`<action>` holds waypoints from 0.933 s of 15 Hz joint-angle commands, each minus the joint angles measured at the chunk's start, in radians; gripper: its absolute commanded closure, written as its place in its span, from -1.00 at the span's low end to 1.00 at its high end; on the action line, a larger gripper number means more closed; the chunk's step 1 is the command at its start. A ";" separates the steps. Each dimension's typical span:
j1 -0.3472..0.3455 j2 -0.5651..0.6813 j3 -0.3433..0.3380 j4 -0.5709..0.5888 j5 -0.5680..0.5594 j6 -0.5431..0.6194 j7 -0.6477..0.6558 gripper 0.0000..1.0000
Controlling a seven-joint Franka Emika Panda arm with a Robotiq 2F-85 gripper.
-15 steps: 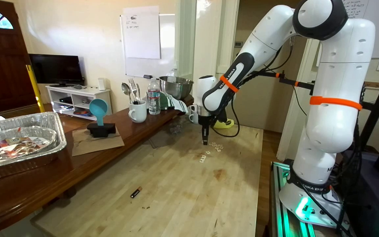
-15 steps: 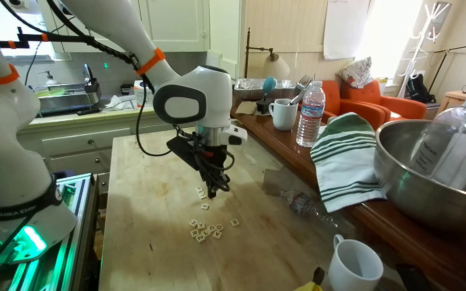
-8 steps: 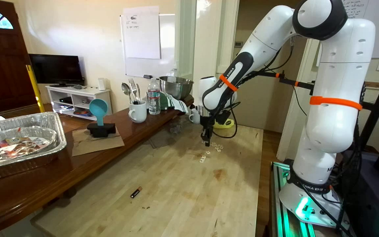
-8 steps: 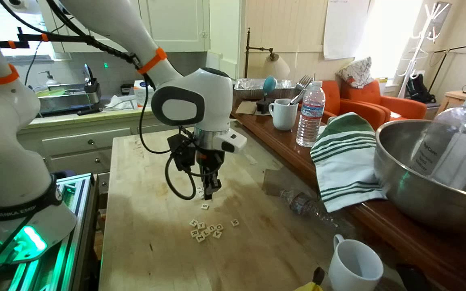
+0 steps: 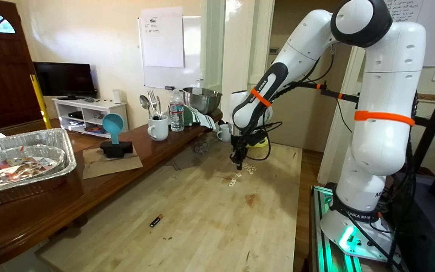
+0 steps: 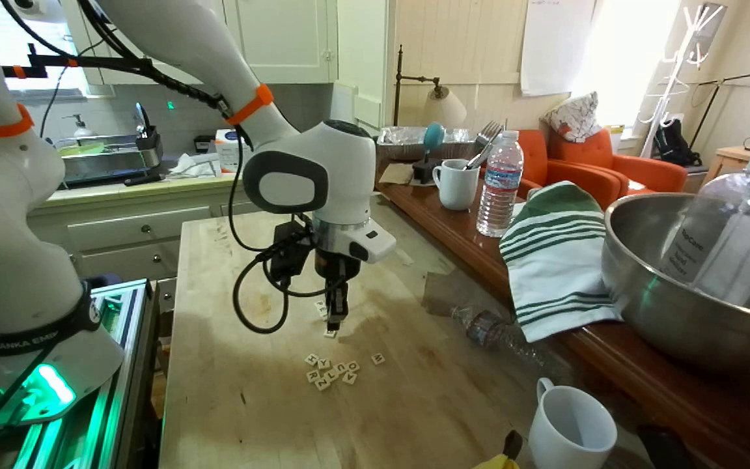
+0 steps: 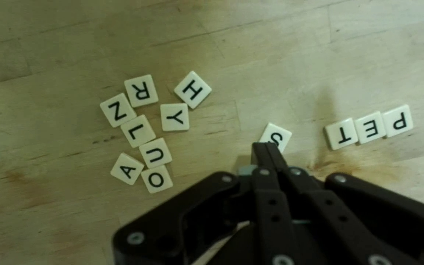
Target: Put one letter block to in the line to make a word
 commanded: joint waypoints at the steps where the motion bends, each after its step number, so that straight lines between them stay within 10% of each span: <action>1: 0.003 0.027 -0.013 -0.018 0.001 0.056 0.048 1.00; 14: 0.001 0.037 -0.011 -0.042 0.087 0.101 0.090 1.00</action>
